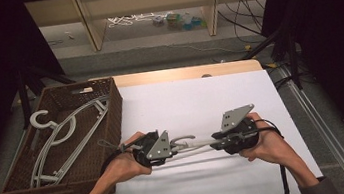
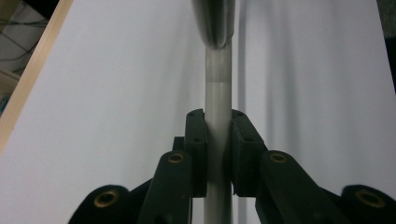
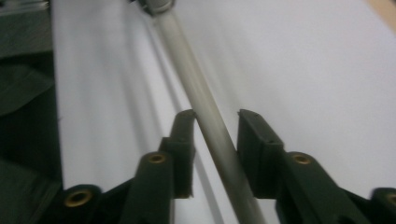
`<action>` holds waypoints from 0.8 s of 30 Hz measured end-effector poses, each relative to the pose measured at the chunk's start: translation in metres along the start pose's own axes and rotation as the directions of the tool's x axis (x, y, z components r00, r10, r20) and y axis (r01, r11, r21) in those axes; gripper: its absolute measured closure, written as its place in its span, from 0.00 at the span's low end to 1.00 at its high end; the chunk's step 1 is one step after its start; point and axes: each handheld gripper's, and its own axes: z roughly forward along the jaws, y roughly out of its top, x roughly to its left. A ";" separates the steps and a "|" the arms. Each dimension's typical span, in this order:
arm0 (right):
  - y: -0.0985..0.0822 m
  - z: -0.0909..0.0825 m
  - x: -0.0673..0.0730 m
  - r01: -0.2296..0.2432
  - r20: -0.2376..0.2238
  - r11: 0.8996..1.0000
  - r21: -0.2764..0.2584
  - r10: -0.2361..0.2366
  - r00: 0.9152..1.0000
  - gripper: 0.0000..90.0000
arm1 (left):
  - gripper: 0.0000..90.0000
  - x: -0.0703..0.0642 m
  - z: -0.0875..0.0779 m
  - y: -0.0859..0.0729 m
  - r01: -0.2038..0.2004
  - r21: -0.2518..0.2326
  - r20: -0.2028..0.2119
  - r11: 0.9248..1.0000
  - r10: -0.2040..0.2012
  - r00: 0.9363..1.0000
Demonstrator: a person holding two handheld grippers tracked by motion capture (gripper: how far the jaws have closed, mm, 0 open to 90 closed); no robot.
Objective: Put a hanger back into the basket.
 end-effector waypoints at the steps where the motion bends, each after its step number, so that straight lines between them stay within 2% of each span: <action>1: 0.001 -0.001 -0.001 -0.021 0.030 1.000 -0.007 0.021 0.999 0.63 | 0.88 0.001 -0.001 -0.001 0.024 0.000 0.000 1.000 -0.024 1.000; 3: 0.001 -0.003 -0.003 -0.049 0.074 0.998 -0.036 0.051 0.996 0.55 | 0.88 0.004 -0.003 -0.003 0.071 0.003 -0.012 0.997 -0.071 0.997; 4: 0.002 -0.005 -0.003 -0.077 0.088 0.996 -0.054 0.082 0.993 0.51 | 0.88 0.007 -0.004 -0.005 0.097 0.001 -0.017 0.995 -0.097 0.995; 6: 0.002 -0.006 -0.005 -0.115 0.123 0.990 -0.081 0.125 0.985 0.44 | 0.88 0.011 -0.005 -0.008 0.149 -0.008 -0.035 0.989 -0.149 0.988; 9: 0.001 -0.008 -0.007 -0.146 0.144 0.985 -0.090 0.158 0.977 0.39 | 0.88 0.017 -0.008 -0.014 0.212 -0.017 -0.042 0.977 -0.212 0.976; 12: -0.001 -0.008 -0.010 -0.172 0.174 0.979 -0.114 0.190 0.966 0.35 | 0.88 0.021 -0.011 -0.017 0.261 -0.027 -0.060 0.965 -0.262 0.963; 14: -0.003 -0.007 -0.011 -0.182 0.171 0.974 -0.133 0.204 0.964 0.33 | 0.88 0.023 -0.013 -0.019 0.273 -0.033 -0.075 0.961 -0.275 0.959; 18: -0.004 -0.007 -0.011 -0.214 0.190 0.958 -0.188 0.250 0.950 0.30 | 0.88 0.026 -0.018 -0.021 0.307 -0.056 -0.084 0.950 -0.311 0.947; 19: -0.004 -0.008 -0.012 -0.212 0.188 0.956 -0.203 0.250 0.950 0.30 | 0.88 0.027 -0.019 -0.021 0.322 -0.070 -0.077 0.944 -0.327 0.942; 20: -0.004 -0.008 -0.011 -0.223 0.192 0.950 -0.218 0.266 0.945 0.30 | 0.88 0.028 -0.022 -0.022 0.341 -0.082 -0.080 0.936 -0.347 0.934; 22: -0.005 -0.009 -0.011 -0.221 0.197 0.942 -0.254 0.274 0.941 0.30 | 0.88 0.030 -0.025 -0.023 0.362 -0.102 -0.078 0.927 -0.370 0.926; 23: -0.005 -0.010 -0.010 -0.224 0.202 0.937 -0.269 0.282 0.938 0.30 | 0.88 0.030 -0.026 -0.023 0.383 -0.124 -0.077 0.915 -0.394 0.916; 24: -0.005 -0.011 -0.009 -0.220 0.210 0.931 -0.292 0.287 0.935 0.29 | 0.88 0.032 -0.029 -0.024 0.386 -0.132 -0.079 0.913 -0.398 0.914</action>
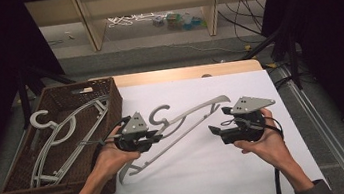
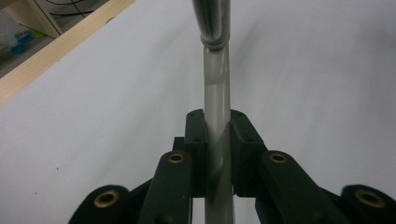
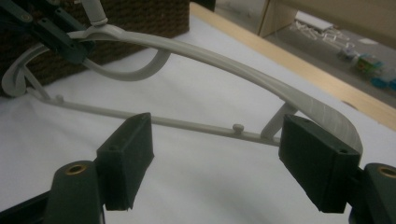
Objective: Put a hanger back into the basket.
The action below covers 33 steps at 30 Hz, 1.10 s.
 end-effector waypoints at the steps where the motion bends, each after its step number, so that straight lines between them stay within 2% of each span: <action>1: 0.000 0.000 0.001 -0.003 -0.005 1.000 -0.018 0.003 1.000 0.29 | 0.88 0.001 -0.002 0.000 0.014 -0.011 -0.003 1.000 -0.014 1.000; 2: -0.001 -0.001 0.001 -0.005 0.003 0.999 -0.036 0.006 1.000 0.29 | 0.88 0.001 -0.004 0.000 0.038 -0.026 -0.007 0.999 -0.038 0.999; 4: -0.004 -0.001 0.004 -0.010 -0.002 0.998 -0.061 0.010 1.000 0.25 | 0.88 0.005 -0.009 0.001 0.056 -0.040 0.003 0.998 -0.056 0.998; 5: -0.006 0.000 0.006 -0.010 0.000 0.998 -0.068 0.010 1.000 0.25 | 0.88 0.004 -0.010 0.001 0.081 -0.054 -0.003 0.995 -0.081 0.997; 8: -0.011 0.002 0.010 -0.009 -0.001 0.995 -0.097 0.009 1.000 0.23 | 0.88 0.007 -0.015 0.001 0.109 -0.074 0.008 0.991 -0.109 0.994; 11: -0.016 0.000 0.013 -0.003 0.014 0.994 -0.108 0.004 1.000 0.22 | 0.88 0.006 -0.022 0.005 0.142 -0.099 0.029 0.985 -0.140 0.990; 14: -0.020 -0.004 0.015 -0.012 0.023 0.990 -0.137 0.016 1.000 0.22 | 0.88 0.006 -0.030 0.008 0.180 -0.134 0.032 0.975 -0.177 0.984; 15: -0.021 -0.005 0.016 -0.017 0.022 0.990 -0.137 0.020 1.000 0.22 | 0.88 0.007 -0.033 0.009 0.179 -0.134 0.026 0.975 -0.177 0.984; 18: -0.028 -0.006 0.016 -0.017 0.021 0.989 -0.148 0.020 1.000 0.22 | 0.88 0.007 -0.041 0.011 0.202 -0.148 0.026 0.968 -0.200 0.979; 22: -0.036 -0.006 0.017 -0.034 0.004 0.992 -0.125 0.035 0.999 0.22 | 0.88 0.005 -0.050 0.014 0.223 -0.161 0.043 0.961 -0.219 0.975; 23: -0.038 -0.005 0.017 -0.034 0.002 0.992 -0.124 0.035 0.999 0.22 | 0.88 0.005 -0.054 0.016 0.220 -0.154 0.040 0.963 -0.217 0.975; 24: -0.039 -0.005 0.018 -0.039 0.001 0.992 -0.118 0.039 0.999 0.22 | 0.88 0.005 -0.057 0.017 0.223 -0.161 0.051 0.961 -0.218 0.975; 26: -0.041 -0.005 0.018 -0.038 0.003 0.992 -0.117 0.039 0.999 0.22 | 0.88 0.006 -0.064 0.019 0.232 -0.165 0.047 0.959 -0.227 0.973; 27: -0.042 -0.005 0.018 -0.033 0.008 0.991 -0.126 0.034 0.999 0.22 | 0.88 0.007 -0.068 0.020 0.226 -0.171 0.052 0.959 -0.221 0.974; 30: -0.043 -0.006 0.018 -0.023 0.015 0.990 -0.142 0.025 1.000 0.22 | 0.88 0.011 -0.080 0.024 0.242 -0.193 0.058 0.951 -0.235 0.970; 31: -0.044 -0.006 0.018 -0.025 0.016 0.988 -0.150 0.028 0.999 0.22 | 0.88 0.013 -0.085 0.025 0.235 -0.202 0.054 0.951 -0.229 0.972; 33: -0.044 -0.007 0.018 -0.031 0.017 0.988 -0.152 0.034 0.999 0.22 | 0.88 0.015 -0.094 0.028 0.242 -0.221 0.050 0.945 -0.237 0.970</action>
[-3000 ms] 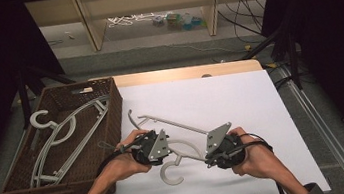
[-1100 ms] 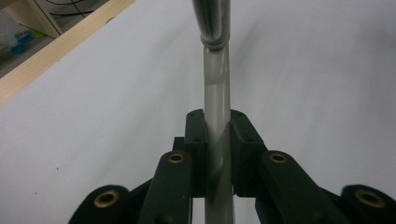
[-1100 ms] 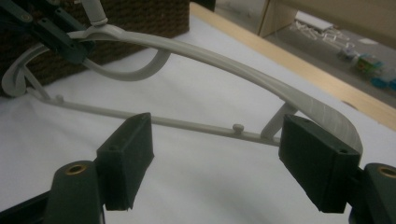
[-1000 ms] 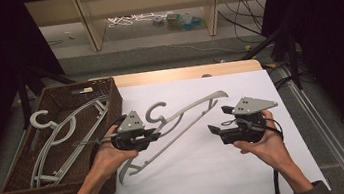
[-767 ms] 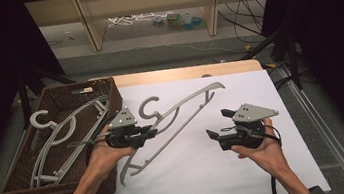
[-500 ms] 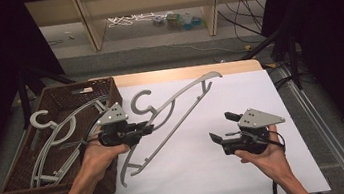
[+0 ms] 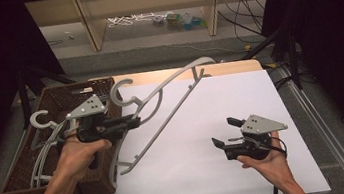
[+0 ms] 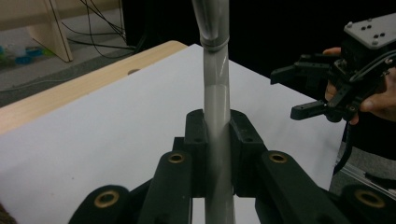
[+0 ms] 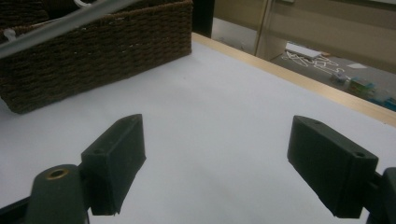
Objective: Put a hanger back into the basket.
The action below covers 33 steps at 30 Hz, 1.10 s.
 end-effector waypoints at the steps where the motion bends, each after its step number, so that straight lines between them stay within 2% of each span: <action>1: -0.001 0.000 0.001 -0.004 0.007 1.000 -0.013 0.004 1.000 0.22 | 0.88 0.001 -0.004 0.003 -0.013 -0.004 -0.004 1.000 0.013 1.000; 8: -0.005 -0.001 0.002 0.001 -0.003 1.000 -0.010 -0.001 1.000 0.22 | 0.88 0.007 -0.027 0.018 -0.034 -0.015 -0.034 0.999 0.033 0.999; 14: -0.006 -0.002 0.001 -0.001 -0.003 1.000 -0.016 0.001 1.000 0.22 | 0.88 0.023 -0.044 0.026 -0.008 -0.035 -0.070 0.999 0.006 0.998; 17: -0.008 -0.002 0.001 -0.011 -0.010 1.000 -0.004 0.011 1.000 0.22 | 0.88 0.036 -0.052 0.027 0.006 -0.047 -0.097 0.999 -0.010 0.995; 23: -0.010 -0.002 -0.001 -0.016 -0.010 1.000 0.002 0.016 1.000 0.22 | 0.88 0.057 -0.067 0.020 0.045 -0.042 -0.158 0.998 -0.052 0.986; 25: -0.011 0.000 0.000 -0.016 0.001 1.000 -0.014 0.016 1.000 0.22 | 0.88 0.064 -0.071 0.017 0.053 -0.044 -0.179 0.998 -0.060 0.982; 28: -0.011 0.000 -0.001 -0.013 -0.006 1.000 -0.010 0.013 1.000 0.22 | 0.88 0.076 -0.077 0.011 0.071 -0.051 -0.208 0.996 -0.080 0.975; 33: -0.013 0.000 -0.001 -0.020 -0.008 1.000 -0.004 0.020 1.000 0.22 | 0.88 0.094 -0.084 0.001 0.070 -0.033 -0.254 0.997 -0.076 0.964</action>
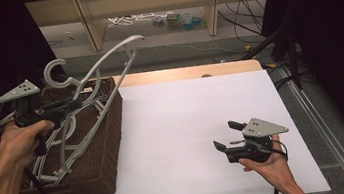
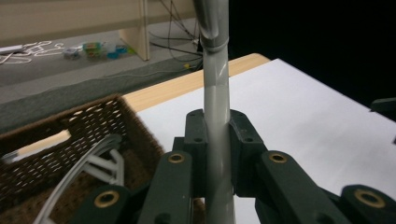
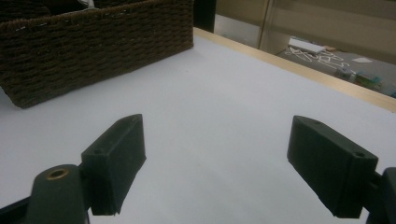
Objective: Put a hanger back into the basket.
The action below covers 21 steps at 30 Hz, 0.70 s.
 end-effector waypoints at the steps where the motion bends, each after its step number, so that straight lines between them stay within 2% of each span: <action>1: 0.000 0.000 0.000 0.002 0.002 1.000 0.001 -0.002 1.000 0.22 | 0.88 0.004 0.000 -0.002 -0.001 0.000 -0.009 1.000 0.001 1.000; 3: 0.000 -0.001 -0.001 0.004 0.002 1.000 0.020 -0.004 1.000 0.22 | 0.88 0.013 -0.001 -0.008 0.010 0.007 -0.021 1.000 -0.010 1.000; 7: -0.001 0.001 -0.001 0.000 -0.005 1.000 0.003 0.000 1.000 0.22 | 0.88 0.028 -0.002 -0.019 0.033 0.019 -0.055 0.999 -0.032 0.998; 8: -0.001 0.001 -0.001 -0.004 -0.009 1.000 0.013 0.004 1.000 0.22 | 0.88 0.031 -0.003 -0.021 0.039 0.023 -0.057 0.999 -0.037 0.998; 13: -0.002 0.001 0.000 -0.001 -0.006 1.000 0.030 0.001 1.000 0.22 | 0.88 0.041 -0.006 -0.031 0.048 0.033 -0.077 0.998 -0.046 0.996; 17: -0.003 0.002 0.000 -0.003 -0.012 1.000 0.016 0.003 1.000 0.22 | 0.88 0.048 -0.010 -0.040 0.042 0.050 -0.096 0.998 -0.037 0.995; 21: -0.004 0.003 0.000 -0.006 -0.010 1.000 0.018 0.006 1.000 0.22 | 0.88 0.055 -0.014 -0.051 0.057 0.066 -0.112 0.996 -0.050 0.993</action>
